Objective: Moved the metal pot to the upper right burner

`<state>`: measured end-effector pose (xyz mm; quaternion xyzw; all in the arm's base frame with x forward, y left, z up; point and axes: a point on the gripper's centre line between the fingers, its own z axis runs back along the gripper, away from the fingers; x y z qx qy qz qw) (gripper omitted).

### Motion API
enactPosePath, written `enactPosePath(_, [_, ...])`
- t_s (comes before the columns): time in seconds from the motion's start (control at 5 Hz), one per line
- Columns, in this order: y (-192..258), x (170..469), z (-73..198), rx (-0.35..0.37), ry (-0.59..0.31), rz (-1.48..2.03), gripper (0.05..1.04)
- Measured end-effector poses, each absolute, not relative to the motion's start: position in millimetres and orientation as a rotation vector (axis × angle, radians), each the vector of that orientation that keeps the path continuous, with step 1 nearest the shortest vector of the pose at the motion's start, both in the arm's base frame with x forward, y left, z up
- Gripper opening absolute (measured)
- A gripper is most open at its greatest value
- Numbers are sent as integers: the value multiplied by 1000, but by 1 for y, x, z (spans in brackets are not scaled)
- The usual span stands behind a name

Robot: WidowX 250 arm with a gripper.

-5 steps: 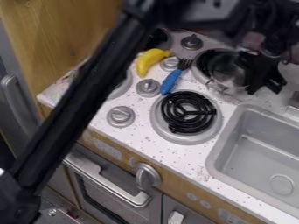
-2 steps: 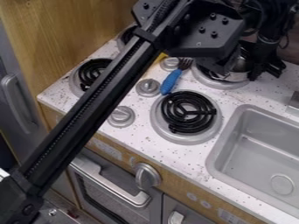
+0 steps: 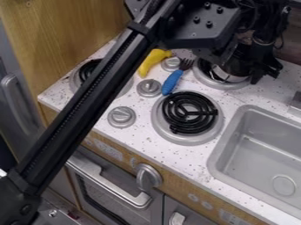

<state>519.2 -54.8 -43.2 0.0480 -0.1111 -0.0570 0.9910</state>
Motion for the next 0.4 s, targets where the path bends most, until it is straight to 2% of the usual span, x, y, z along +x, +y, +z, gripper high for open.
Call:
enactPosePath(0.2, [-55, 511, -43, 96, -221, -124, 802])
enactPosePath(0.4, [-48, 502, -40, 102, -246, -124, 991])
